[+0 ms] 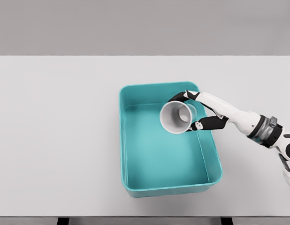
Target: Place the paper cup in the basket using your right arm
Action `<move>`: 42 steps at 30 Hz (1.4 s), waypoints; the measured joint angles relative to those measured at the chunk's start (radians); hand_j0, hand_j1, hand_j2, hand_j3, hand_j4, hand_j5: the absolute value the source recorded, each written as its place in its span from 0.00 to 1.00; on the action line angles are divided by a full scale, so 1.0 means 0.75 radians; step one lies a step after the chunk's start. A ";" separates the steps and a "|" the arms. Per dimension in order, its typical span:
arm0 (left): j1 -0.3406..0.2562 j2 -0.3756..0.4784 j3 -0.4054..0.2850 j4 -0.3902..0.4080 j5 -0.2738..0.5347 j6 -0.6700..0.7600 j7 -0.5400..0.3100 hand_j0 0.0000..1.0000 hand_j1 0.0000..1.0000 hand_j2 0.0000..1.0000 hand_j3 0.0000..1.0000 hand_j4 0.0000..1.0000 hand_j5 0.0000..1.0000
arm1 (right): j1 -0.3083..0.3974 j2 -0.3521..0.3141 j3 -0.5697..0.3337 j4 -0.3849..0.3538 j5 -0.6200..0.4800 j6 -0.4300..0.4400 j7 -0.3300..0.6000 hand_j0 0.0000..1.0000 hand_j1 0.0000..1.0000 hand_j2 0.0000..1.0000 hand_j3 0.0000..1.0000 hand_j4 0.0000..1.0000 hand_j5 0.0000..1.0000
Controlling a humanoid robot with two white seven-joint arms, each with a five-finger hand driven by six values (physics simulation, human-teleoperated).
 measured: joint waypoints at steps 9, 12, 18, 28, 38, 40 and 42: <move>0.000 0.000 0.000 0.000 0.000 0.000 0.000 1.00 1.00 1.00 1.00 1.00 1.00 | -0.016 -0.014 0.030 0.000 0.032 0.001 0.000 0.99 0.99 0.99 0.99 0.99 0.99; 0.000 0.000 0.000 0.000 0.000 0.000 0.000 1.00 1.00 1.00 1.00 1.00 1.00 | -0.016 -0.016 0.032 0.000 0.034 0.002 0.000 0.99 0.99 0.99 0.99 0.99 0.99; 0.000 0.000 0.000 0.000 0.000 0.000 0.000 1.00 1.00 1.00 1.00 1.00 1.00 | -0.016 -0.028 0.033 0.000 0.034 0.002 0.000 0.99 0.99 0.99 0.99 0.99 0.99; 0.000 0.000 0.000 0.000 0.000 0.000 0.000 1.00 1.00 1.00 1.00 1.00 1.00 | 0.000 -0.123 -0.097 0.000 -0.299 0.033 0.000 1.00 1.00 1.00 1.00 1.00 1.00; 0.000 0.000 0.000 0.000 0.000 0.000 0.000 1.00 1.00 1.00 1.00 1.00 1.00 | 0.020 -0.210 -0.160 0.000 -0.445 0.038 0.000 1.00 1.00 1.00 1.00 1.00 1.00; 0.000 0.000 0.000 0.000 0.000 0.000 0.000 1.00 1.00 1.00 1.00 1.00 1.00 | 0.020 -0.212 -0.162 0.000 -0.448 0.038 0.000 1.00 1.00 1.00 1.00 1.00 1.00; 0.000 0.000 0.000 0.000 0.000 0.000 0.000 1.00 1.00 1.00 1.00 1.00 1.00 | 0.020 -0.213 -0.163 0.000 -0.449 0.037 0.000 1.00 1.00 1.00 1.00 1.00 1.00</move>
